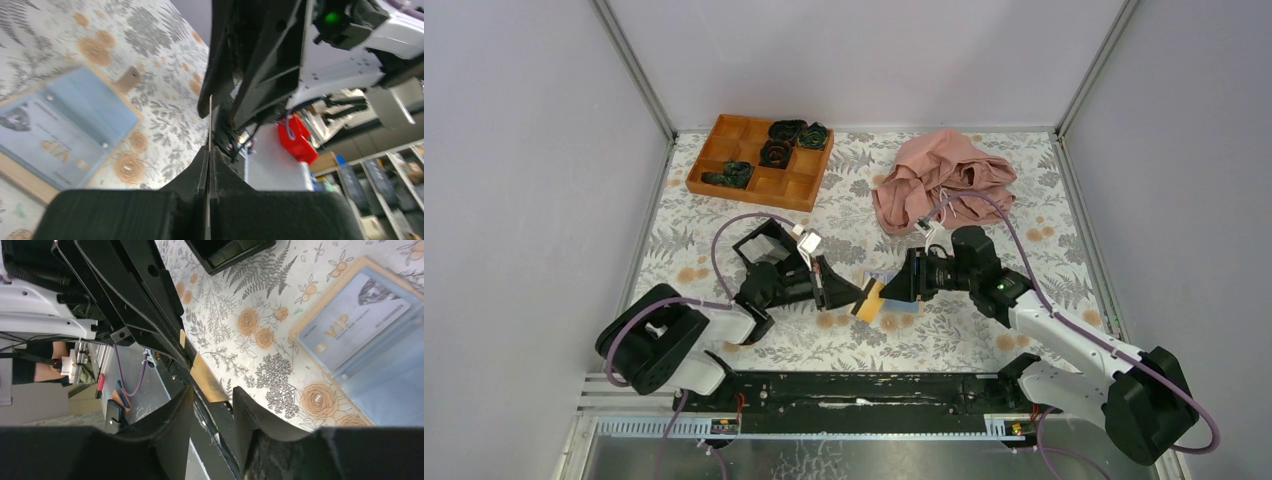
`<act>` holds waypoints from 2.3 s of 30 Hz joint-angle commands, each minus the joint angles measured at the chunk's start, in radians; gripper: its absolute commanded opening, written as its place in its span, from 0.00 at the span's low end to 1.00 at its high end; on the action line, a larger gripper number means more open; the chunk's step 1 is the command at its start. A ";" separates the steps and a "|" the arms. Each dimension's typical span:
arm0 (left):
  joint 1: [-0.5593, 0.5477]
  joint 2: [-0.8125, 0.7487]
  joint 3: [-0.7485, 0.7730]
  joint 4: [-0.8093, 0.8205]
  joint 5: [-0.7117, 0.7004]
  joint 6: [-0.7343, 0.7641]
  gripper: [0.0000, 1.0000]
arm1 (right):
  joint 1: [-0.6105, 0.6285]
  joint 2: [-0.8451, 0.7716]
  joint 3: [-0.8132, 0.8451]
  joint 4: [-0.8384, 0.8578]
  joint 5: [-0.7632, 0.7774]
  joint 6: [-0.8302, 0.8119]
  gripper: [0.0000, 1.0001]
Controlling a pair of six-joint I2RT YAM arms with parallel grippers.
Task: Put the credit cards into the card holder
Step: Pick up the credit card from the storage box, then insert the credit card into the card holder.
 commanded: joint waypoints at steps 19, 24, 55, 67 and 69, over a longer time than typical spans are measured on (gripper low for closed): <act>-0.208 0.118 0.156 -0.363 -0.737 0.031 0.00 | -0.017 -0.226 -0.050 -0.111 0.592 -0.019 0.48; -0.212 0.196 0.200 -0.343 -0.721 0.020 0.00 | -0.016 -0.171 -0.054 -0.092 0.621 -0.014 0.43; -0.214 0.314 0.271 -0.443 -0.792 -0.071 0.00 | -0.016 0.103 -0.102 0.066 0.636 0.005 0.12; -0.214 0.354 0.292 -0.456 -0.760 -0.135 0.00 | -0.016 0.182 -0.117 0.087 0.663 0.002 0.10; -0.212 0.359 0.291 -0.456 -0.757 -0.149 0.00 | -0.016 0.195 -0.120 0.086 0.671 0.001 0.10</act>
